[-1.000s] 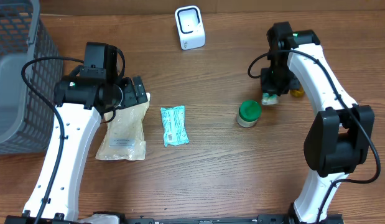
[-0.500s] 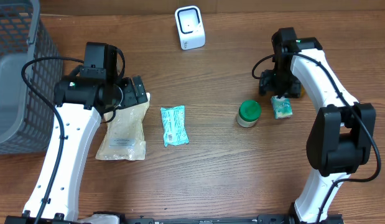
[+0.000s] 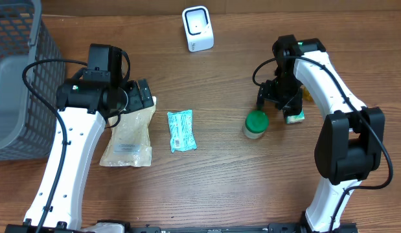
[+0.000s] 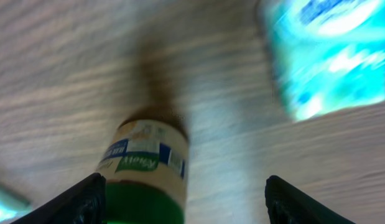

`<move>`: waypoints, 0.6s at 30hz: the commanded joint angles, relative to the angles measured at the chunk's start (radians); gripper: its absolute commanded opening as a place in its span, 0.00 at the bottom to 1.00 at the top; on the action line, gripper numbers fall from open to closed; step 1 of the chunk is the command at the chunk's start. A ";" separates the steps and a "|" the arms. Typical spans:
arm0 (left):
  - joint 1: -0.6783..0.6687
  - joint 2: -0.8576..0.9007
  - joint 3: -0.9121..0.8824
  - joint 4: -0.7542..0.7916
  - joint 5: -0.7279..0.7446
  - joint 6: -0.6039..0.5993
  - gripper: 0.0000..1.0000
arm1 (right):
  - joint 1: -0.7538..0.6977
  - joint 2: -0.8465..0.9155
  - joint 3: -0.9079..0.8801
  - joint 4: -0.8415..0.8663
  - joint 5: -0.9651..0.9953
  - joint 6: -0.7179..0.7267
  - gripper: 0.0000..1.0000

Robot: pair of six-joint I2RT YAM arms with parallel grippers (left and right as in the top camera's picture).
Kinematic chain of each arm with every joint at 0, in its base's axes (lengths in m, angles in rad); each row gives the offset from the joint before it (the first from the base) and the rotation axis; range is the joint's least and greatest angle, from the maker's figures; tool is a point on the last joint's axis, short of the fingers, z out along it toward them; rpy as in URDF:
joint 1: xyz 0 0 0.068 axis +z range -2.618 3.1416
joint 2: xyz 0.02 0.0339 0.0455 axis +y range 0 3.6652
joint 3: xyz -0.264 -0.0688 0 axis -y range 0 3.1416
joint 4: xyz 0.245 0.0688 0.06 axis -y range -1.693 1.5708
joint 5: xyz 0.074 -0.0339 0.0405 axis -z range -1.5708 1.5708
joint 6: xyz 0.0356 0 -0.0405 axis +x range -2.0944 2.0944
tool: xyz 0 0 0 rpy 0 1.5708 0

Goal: Scan the item barcode
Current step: 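Release the tissue pack and move the right gripper over the green-capped jar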

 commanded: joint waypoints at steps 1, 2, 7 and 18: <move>0.004 -0.001 0.008 0.000 -0.006 0.008 1.00 | 0.030 -0.013 0.021 -0.015 -0.111 0.018 0.79; 0.004 -0.001 0.008 0.000 -0.006 0.008 1.00 | 0.042 -0.013 0.021 -0.018 -0.109 0.018 0.79; 0.004 -0.001 0.008 0.000 -0.006 0.008 1.00 | 0.124 -0.013 0.021 -0.018 -0.109 0.018 0.80; 0.004 -0.001 0.008 0.000 -0.006 0.008 1.00 | 0.307 -0.013 0.021 -0.019 -0.055 0.025 0.85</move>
